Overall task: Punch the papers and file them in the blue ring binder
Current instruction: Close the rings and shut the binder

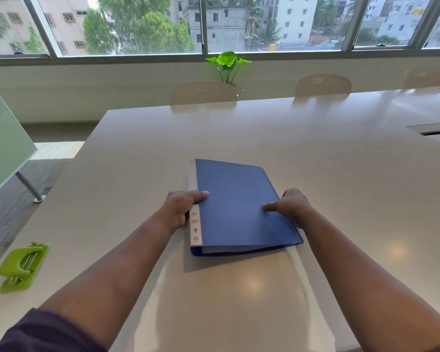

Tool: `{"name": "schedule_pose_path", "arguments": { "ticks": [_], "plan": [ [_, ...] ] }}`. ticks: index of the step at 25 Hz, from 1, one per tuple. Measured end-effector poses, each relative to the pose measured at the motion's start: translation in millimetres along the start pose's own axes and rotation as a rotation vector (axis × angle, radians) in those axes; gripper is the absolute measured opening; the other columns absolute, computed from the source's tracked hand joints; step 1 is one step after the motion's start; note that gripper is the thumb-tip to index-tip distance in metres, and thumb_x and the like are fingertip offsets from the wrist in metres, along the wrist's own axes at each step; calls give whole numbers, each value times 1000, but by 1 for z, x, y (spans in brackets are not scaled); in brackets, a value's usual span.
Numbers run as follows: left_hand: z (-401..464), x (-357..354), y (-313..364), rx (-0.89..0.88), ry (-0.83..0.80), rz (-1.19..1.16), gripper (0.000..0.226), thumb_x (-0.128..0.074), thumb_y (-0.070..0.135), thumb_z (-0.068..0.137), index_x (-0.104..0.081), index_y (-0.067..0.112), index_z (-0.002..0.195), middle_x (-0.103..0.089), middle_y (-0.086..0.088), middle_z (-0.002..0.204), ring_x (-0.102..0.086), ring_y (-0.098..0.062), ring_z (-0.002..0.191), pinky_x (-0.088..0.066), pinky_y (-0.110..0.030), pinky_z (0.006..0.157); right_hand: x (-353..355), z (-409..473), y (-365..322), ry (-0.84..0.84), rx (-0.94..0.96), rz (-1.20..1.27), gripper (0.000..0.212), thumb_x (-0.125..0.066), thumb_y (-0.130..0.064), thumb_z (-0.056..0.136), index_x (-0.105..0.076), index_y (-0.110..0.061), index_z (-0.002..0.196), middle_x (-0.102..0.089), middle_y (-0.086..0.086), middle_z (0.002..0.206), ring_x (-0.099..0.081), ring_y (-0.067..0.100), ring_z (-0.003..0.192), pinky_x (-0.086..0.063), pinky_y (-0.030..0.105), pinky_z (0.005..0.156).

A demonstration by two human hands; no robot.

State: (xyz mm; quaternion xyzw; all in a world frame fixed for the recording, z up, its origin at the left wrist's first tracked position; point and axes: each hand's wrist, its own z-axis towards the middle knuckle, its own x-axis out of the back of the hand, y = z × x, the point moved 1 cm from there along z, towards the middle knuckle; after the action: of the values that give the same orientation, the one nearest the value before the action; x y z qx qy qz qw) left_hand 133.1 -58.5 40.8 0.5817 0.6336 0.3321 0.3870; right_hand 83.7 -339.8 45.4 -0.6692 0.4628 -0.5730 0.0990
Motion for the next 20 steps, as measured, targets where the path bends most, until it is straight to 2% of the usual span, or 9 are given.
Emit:
{"name": "schedule_pose_path", "arguments": {
  "ticks": [2,4,6,9,12,14,16,18,20],
  "plan": [
    [-1,3,1,54,-80,-11,45,-81,17,84,-62,0,120,-75,-23,109,-76,-39,87,-62,-56,73,-3,-4,-3,-60,-43,193,54,-94,-36,66,-59,-6,95,-66,12,98,-66,28,86,-52,37,66],
    [-4,10,3,53,-110,-3,37,-74,20,91,-62,1,120,-75,-22,108,-76,-37,83,-63,-51,65,-8,-11,-8,-114,-56,334,51,-93,-30,69,-59,-6,98,-68,10,96,-68,27,81,-54,36,62],
    [-7,23,8,21,-113,12,39,-74,19,92,-59,0,123,-74,-23,108,-76,-36,80,-62,-48,61,-14,-20,-18,-142,-21,445,45,-91,-27,74,-57,-8,96,-70,10,93,-70,25,75,-56,35,57],
    [-9,57,17,-71,-56,33,51,-76,16,90,-49,6,131,-70,-24,114,-76,-38,83,-62,-51,65,-34,-28,-37,-103,73,542,50,-90,-31,73,-56,-10,102,-71,11,101,-73,26,80,-63,42,68],
    [-15,88,24,-213,-24,128,60,-78,15,88,-44,25,137,-68,-17,119,-75,-41,94,-61,-59,74,-66,-30,-56,-20,212,350,68,-89,-51,64,-55,-18,114,-67,2,110,-69,23,94,-60,46,85],
    [-21,104,22,-294,19,225,66,-81,20,86,-43,28,138,-67,-10,122,-75,-35,94,-63,-54,74,-88,-32,-65,22,293,148,77,-82,-62,64,-54,-19,121,-61,3,117,-62,25,104,-54,44,92],
    [-23,116,13,-332,87,318,82,-86,27,81,-35,30,146,-62,1,128,-73,-28,98,-64,-47,76,-103,-33,-70,31,327,5,84,-77,-67,70,-50,-15,130,-53,8,123,-56,28,113,-50,40,96],
    [-23,124,5,-366,158,426,106,-90,35,75,-24,28,157,-50,4,148,-66,-21,113,-61,-46,88,-115,-35,-71,15,323,-73,88,-74,-68,74,-47,-11,135,-47,10,128,-55,30,116,-48,40,95],
    [-21,127,1,-385,204,532,116,-91,42,71,-19,27,161,-37,4,161,-56,-20,128,-54,-43,102,-122,-34,-70,11,314,-134,90,-71,-71,75,-46,-9,136,-45,11,131,-56,31,115,-49,41,94]
  ]
}}
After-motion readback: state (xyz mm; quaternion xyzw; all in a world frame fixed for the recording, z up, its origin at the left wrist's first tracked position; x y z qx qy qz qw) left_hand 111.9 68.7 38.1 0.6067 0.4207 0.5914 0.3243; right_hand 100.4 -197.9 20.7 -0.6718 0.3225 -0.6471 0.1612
